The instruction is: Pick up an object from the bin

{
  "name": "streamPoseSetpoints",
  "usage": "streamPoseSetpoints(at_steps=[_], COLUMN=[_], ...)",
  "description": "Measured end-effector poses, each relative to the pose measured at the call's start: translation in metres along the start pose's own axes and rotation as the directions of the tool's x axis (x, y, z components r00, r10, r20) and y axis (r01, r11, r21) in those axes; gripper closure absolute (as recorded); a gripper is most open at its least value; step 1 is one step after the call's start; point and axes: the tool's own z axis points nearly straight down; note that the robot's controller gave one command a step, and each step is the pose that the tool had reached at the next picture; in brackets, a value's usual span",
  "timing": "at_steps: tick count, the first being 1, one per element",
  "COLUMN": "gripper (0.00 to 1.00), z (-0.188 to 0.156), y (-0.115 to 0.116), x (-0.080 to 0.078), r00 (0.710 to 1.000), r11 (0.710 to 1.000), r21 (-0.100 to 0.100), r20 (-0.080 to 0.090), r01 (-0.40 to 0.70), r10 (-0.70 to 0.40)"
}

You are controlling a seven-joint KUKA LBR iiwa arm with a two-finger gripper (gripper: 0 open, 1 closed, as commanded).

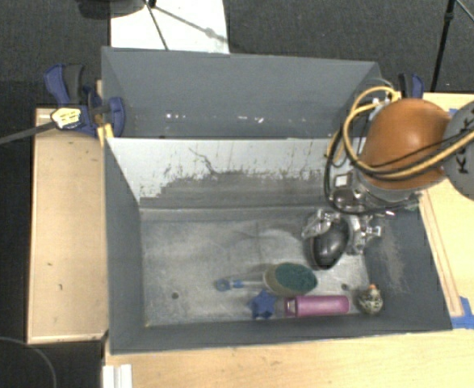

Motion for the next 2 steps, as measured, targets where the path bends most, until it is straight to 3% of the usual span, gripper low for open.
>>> streamPoseSetpoints(at_steps=[1,2], gripper=[1.00,1.00], z=[-0.001,-0.012], y=[0.000,-0.001], x=[0.000,-0.001], r00=[1.000,1.000], r11=[1.000,1.000], r21=[0.000,0.001], r20=[0.000,0.000], r01=[-0.003,-0.007], r10=[0.003,0.007])
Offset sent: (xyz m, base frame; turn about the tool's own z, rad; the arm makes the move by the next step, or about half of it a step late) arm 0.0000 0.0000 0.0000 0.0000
